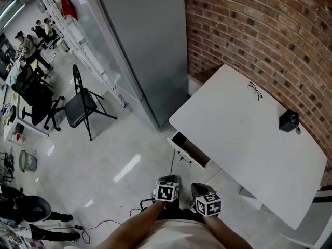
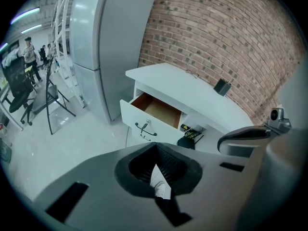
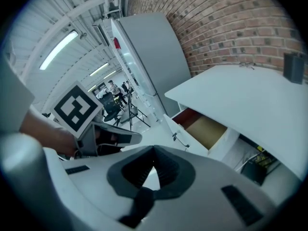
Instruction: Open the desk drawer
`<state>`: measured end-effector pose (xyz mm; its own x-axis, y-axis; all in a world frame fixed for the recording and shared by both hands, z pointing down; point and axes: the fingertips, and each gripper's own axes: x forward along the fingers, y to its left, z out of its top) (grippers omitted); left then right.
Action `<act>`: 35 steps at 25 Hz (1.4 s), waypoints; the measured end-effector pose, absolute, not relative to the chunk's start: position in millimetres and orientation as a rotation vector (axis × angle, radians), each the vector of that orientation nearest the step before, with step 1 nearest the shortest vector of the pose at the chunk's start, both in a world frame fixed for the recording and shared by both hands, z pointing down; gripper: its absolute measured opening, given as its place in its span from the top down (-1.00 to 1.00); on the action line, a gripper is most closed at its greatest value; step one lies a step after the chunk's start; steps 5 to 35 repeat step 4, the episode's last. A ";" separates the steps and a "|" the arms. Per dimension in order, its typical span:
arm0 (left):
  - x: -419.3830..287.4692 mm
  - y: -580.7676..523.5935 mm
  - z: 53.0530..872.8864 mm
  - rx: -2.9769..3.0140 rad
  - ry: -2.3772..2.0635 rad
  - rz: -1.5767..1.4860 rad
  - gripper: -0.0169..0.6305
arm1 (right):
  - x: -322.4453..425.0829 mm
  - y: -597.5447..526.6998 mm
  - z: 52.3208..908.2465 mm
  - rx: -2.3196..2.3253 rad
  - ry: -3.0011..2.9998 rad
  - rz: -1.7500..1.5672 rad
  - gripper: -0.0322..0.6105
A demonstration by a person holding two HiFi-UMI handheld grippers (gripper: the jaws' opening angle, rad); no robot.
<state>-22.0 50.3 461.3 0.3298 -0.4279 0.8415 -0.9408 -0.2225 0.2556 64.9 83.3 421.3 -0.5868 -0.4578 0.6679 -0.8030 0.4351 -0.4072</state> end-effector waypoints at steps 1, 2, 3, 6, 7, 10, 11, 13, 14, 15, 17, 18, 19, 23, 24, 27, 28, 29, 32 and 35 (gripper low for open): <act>-20.6 51.3 461.3 1.806 -1.215 0.815 0.93 | 66.5 84.0 421.3 1.065 -2.227 0.994 0.85; -19.2 52.1 460.9 1.811 -1.213 0.813 0.93 | 68.0 84.4 421.1 1.069 -2.226 0.992 0.85; -17.9 53.0 460.2 1.817 -1.211 0.813 0.93 | 69.2 84.8 420.9 1.072 -2.224 0.991 0.85; -16.7 53.9 459.6 1.823 -1.210 0.812 0.93 | 70.4 85.3 420.7 1.076 -2.223 0.989 0.85; -16.7 53.9 459.6 1.823 -1.210 0.812 0.93 | 70.4 85.3 420.7 1.076 -2.223 0.989 0.85; -16.7 53.9 459.6 1.823 -1.210 0.812 0.93 | 70.4 85.3 420.7 1.076 -2.223 0.989 0.85; -16.7 53.9 459.6 1.823 -1.210 0.812 0.93 | 70.4 85.3 420.7 1.076 -2.223 0.989 0.85; -16.7 53.9 459.6 1.823 -1.210 0.812 0.93 | 70.4 85.3 420.7 1.076 -2.223 0.989 0.85; -16.7 53.9 459.6 1.823 -1.210 0.812 0.93 | 70.4 85.3 420.7 1.076 -2.223 0.989 0.85; -16.7 53.9 459.6 1.823 -1.210 0.812 0.93 | 70.4 85.3 420.7 1.076 -2.223 0.989 0.85; -16.7 53.9 459.6 1.823 -1.210 0.812 0.93 | 70.4 85.3 420.7 1.076 -2.223 0.989 0.85; -16.7 53.9 459.6 1.823 -1.210 0.812 0.93 | 70.4 85.3 420.7 1.076 -2.223 0.989 0.85; -16.7 53.9 459.6 1.823 -1.210 0.812 0.93 | 70.4 85.3 420.7 1.076 -2.223 0.989 0.85; -16.7 53.9 459.6 1.823 -1.210 0.812 0.93 | 70.4 85.3 420.7 1.076 -2.223 0.989 0.85; -16.7 53.9 459.6 1.823 -1.210 0.812 0.93 | 70.4 85.3 420.7 1.076 -2.223 0.989 0.85; -16.7 53.9 459.6 1.823 -1.210 0.812 0.93 | 70.4 85.3 420.7 1.076 -2.223 0.989 0.85; -16.7 53.9 459.6 1.823 -1.210 0.812 0.93 | 70.4 85.3 420.7 1.076 -2.223 0.989 0.85; -16.7 53.9 459.6 1.823 -1.210 0.812 0.93 | 70.4 85.3 420.7 1.076 -2.223 0.989 0.85; -16.7 53.9 459.6 1.823 -1.210 0.812 0.93 | 70.4 85.3 420.7 1.076 -2.223 0.989 0.85; -16.7 53.9 459.6 1.823 -1.210 0.812 0.93 | 70.4 85.3 420.7 1.076 -2.223 0.989 0.85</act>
